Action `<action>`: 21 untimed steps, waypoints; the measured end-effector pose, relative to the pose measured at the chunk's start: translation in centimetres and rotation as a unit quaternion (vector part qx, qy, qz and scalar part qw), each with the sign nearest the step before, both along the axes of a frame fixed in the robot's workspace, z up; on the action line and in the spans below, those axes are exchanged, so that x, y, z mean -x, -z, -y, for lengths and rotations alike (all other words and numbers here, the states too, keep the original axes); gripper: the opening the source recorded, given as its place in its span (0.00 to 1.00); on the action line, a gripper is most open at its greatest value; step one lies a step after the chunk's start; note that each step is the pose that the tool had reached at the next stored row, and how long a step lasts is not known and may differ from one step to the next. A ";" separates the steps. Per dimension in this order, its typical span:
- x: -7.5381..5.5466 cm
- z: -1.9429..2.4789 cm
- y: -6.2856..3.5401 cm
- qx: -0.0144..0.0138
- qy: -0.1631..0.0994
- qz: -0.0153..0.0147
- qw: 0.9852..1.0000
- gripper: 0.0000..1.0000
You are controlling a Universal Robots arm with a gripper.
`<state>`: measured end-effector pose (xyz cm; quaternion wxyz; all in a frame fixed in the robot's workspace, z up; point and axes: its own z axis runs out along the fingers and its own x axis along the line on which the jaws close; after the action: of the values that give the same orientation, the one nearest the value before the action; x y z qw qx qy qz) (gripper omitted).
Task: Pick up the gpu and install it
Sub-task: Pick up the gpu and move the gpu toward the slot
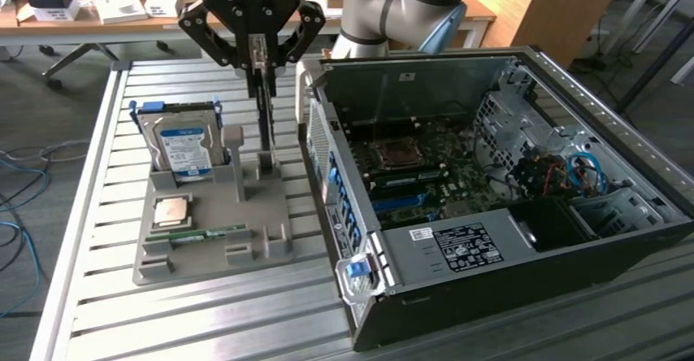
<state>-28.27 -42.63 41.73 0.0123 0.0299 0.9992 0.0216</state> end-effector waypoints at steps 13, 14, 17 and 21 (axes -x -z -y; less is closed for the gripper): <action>-3.5 0.00 0.00 0.000 0.000 -0.004 1.000 0.26; -3.9 0.00 -0.01 0.000 0.000 -0.005 1.000 0.26; -5.0 0.00 0.00 0.000 0.000 -0.006 1.000 0.26; -6.4 0.00 -0.02 0.000 0.000 -0.007 1.000 0.26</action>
<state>-21.83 -42.63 41.74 0.0050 0.0301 0.9993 0.0213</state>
